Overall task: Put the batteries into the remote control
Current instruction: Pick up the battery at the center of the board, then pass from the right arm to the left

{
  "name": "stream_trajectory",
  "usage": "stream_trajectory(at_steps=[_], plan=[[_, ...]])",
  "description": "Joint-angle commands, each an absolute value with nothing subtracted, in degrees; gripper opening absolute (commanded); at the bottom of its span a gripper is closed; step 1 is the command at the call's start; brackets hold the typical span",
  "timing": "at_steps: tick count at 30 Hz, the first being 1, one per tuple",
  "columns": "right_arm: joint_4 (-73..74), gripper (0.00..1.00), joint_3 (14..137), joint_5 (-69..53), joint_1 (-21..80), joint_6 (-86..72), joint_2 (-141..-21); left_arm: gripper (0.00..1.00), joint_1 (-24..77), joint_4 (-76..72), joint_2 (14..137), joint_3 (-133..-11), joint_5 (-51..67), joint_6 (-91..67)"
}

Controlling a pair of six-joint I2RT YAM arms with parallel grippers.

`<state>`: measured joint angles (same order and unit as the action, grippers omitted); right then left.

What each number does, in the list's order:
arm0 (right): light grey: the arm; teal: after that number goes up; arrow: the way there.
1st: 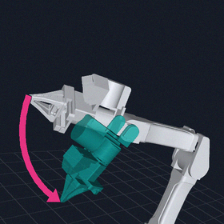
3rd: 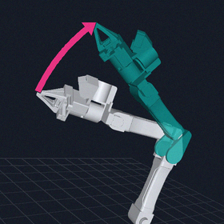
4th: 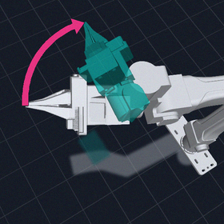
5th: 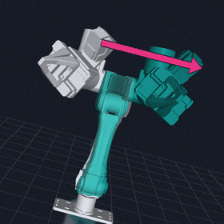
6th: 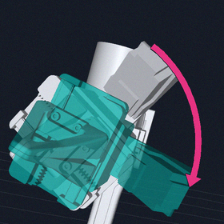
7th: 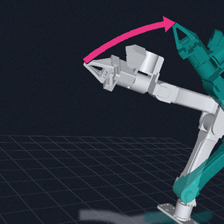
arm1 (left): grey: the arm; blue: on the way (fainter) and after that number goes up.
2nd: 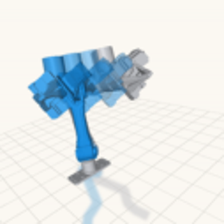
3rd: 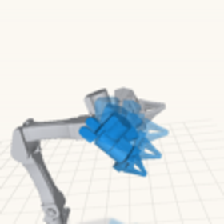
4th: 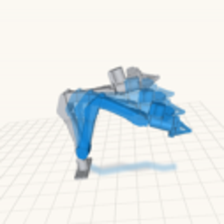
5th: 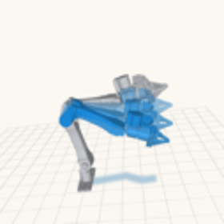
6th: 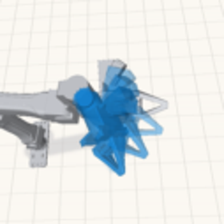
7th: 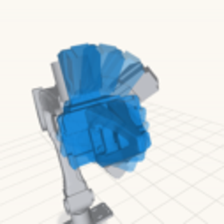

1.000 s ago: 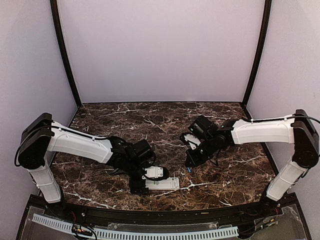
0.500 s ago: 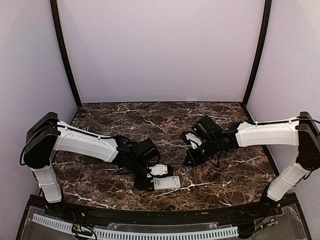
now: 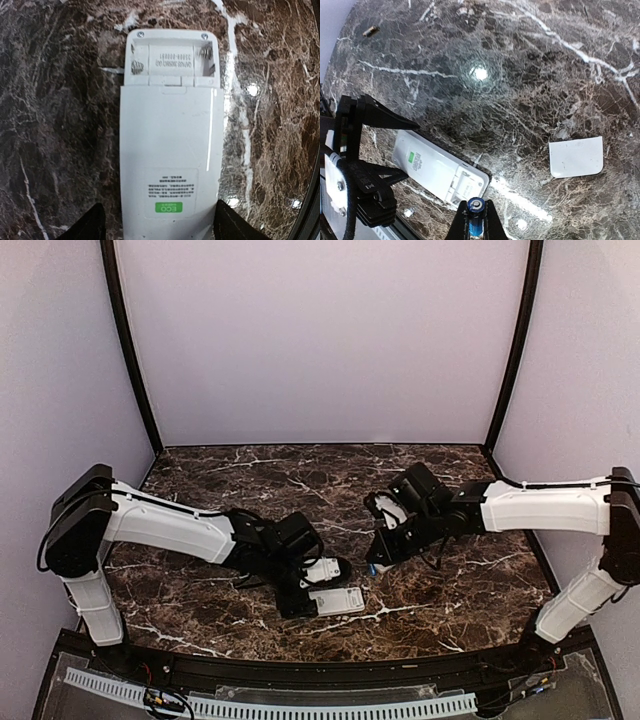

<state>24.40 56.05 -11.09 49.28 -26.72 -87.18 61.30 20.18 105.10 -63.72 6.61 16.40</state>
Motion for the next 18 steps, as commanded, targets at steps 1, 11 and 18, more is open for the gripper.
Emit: stream_trajectory(at_steps=[1, 11, 18], plan=[[21.1, 0.00, 59.1, -9.1, 49.0, -29.5, -81.8, 0.75, 61.5, 11.8, 97.7, -62.4, 4.6, 13.6], [-0.2, 0.00, 54.3, -5.5, 49.2, -39.8, -69.5, 0.72, 61.4, -10.8, 89.4, -60.5, 5.6, -2.0], [-5.7, 0.00, 51.3, 1.0, 52.1, -40.0, -64.7, 0.60, 59.3, -22.3, 87.6, -58.5, 6.8, -9.5]])
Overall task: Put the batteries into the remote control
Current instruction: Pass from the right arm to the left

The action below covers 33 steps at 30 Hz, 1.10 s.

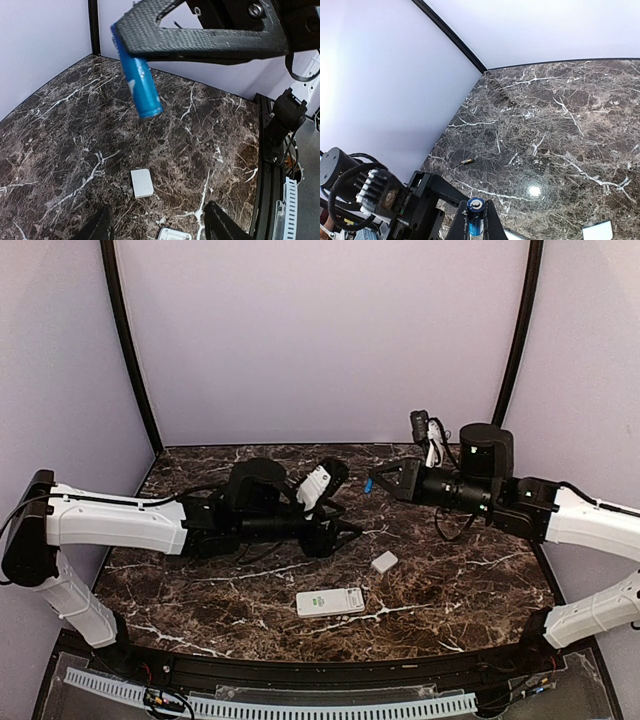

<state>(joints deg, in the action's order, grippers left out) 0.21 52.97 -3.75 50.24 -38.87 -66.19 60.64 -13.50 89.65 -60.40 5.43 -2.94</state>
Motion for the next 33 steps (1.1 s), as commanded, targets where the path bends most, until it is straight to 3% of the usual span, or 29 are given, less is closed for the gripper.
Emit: stream_trajectory(at_steps=[1, 8, 11, 17, 27, 33], plan=[[-5.9, 0.00, 51.1, 1.6, 52.4, -39.7, -64.5, 0.60, 59.0, -23.2, 87.7, -58.5, 7.1, -10.5], [-6.2, 0.00, 51.9, 2.5, 54.4, -38.2, -65.3, 0.75, 58.7, -25.7, 90.6, -62.4, 12.8, -11.3], [-6.2, 0.00, 51.9, 2.7, 54.8, -37.8, -65.3, 0.72, 58.7, -26.6, 90.8, -62.8, 13.5, -11.3], [-6.3, 0.00, 51.6, 2.5, 55.4, -37.5, -65.6, 0.47, 58.6, -28.3, 90.4, -63.0, 13.2, -11.1], [-6.4, 0.00, 51.7, 1.0, 55.7, -37.0, -66.3, 0.26, 58.6, -29.4, 90.9, -63.3, 13.6, -10.4], [-6.3, 0.00, 52.0, 0.3, 55.7, -36.2, -66.5, 0.02, 58.6, -29.1, 90.6, -63.3, 13.7, -8.9]])
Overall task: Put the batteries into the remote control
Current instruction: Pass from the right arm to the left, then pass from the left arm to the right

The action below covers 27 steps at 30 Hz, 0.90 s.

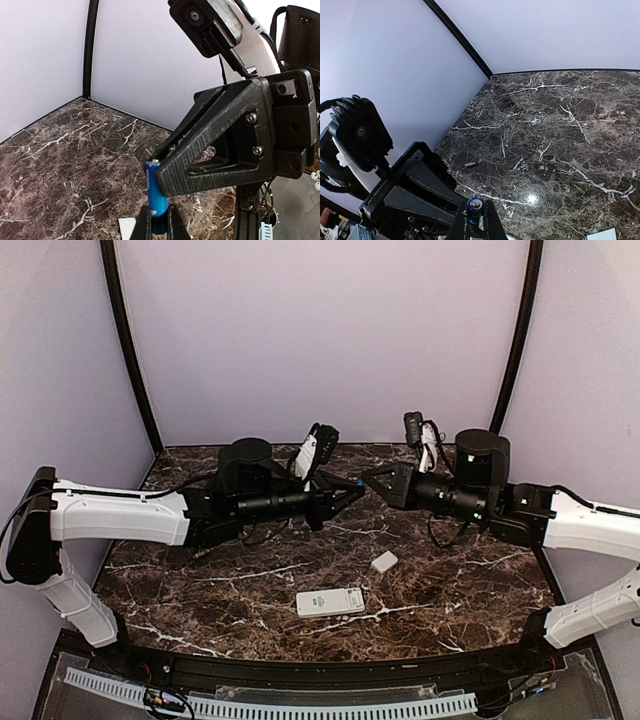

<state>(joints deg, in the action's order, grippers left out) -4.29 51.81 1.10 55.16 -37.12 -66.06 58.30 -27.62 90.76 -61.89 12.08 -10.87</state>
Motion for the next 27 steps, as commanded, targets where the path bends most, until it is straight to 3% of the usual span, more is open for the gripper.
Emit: stream_trajectory(at_steps=[1, 6, 11, 17, 21, 27], plan=[[-6.0, 0.00, 52.1, 0.3, 55.7, -35.7, -66.5, 0.00, 58.7, -28.8, 90.5, -63.0, 13.8, -8.7], [1.6, 0.00, 54.8, -2.3, 54.7, -31.2, -64.7, 0.00, 58.6, -26.7, 88.7, -61.9, 13.1, -3.8], [19.9, 0.38, 63.1, -11.9, 47.4, -25.4, -62.5, 0.00, 58.8, -14.6, 86.4, -62.0, 10.7, 11.3], [32.9, 0.58, 68.1, -24.5, 41.7, -22.6, -66.5, 0.00, 60.1, -5.4, 86.7, -62.2, 1.2, 26.7], [35.1, 0.61, 70.6, -29.0, 41.6, -24.2, -72.7, 0.00, 62.8, -4.3, 88.2, -62.4, -5.3, 35.4], [36.4, 0.57, 72.9, -34.7, 41.7, -24.8, -79.4, 0.00, 64.9, -6.2, 89.0, -61.2, -9.7, 42.1]])
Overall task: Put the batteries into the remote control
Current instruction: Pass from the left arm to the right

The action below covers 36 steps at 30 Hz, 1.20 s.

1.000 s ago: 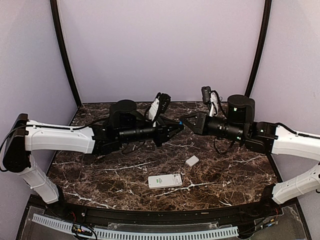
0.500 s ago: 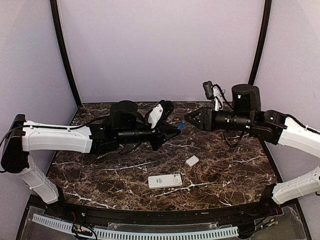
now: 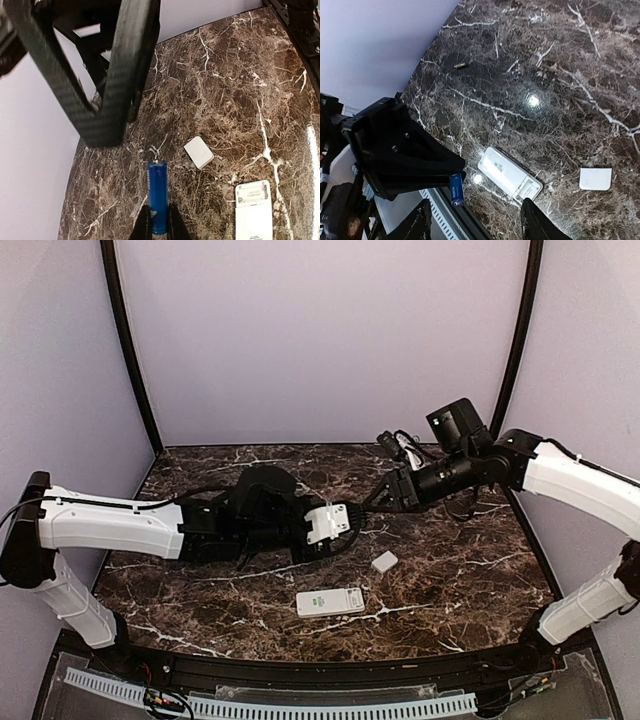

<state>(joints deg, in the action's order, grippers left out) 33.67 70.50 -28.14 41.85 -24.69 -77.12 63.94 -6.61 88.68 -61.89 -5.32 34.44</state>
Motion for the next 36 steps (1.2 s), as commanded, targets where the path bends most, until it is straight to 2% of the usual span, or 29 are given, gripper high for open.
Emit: stream_trajectory(at_steps=[1, 5, 18, 30, 36], plan=[[36.7, 0.55, 73.1, -35.7, 41.7, -24.6, -80.5, 0.00, 65.0, -6.3, 89.0, -61.0, -9.3, 42.3], [35.7, 0.43, 73.0, -39.2, 41.7, -24.6, -82.2, 0.00, 65.3, -6.3, 89.1, -60.9, -8.8, 43.2], [33.8, 0.28, 72.2, -40.8, 43.1, -25.2, -85.2, 0.00, 65.6, -6.6, 89.7, -61.2, -7.8, 43.6], [32.4, 0.24, 71.6, -41.5, 44.2, -25.6, -86.8, 0.00, 65.8, -7.1, 89.5, -60.9, -7.8, 43.5], [32.4, 0.11, 71.4, -41.6, 44.4, -25.7, -86.8, 0.00, 65.8, -7.2, 89.7, -60.7, -7.9, 43.5]])
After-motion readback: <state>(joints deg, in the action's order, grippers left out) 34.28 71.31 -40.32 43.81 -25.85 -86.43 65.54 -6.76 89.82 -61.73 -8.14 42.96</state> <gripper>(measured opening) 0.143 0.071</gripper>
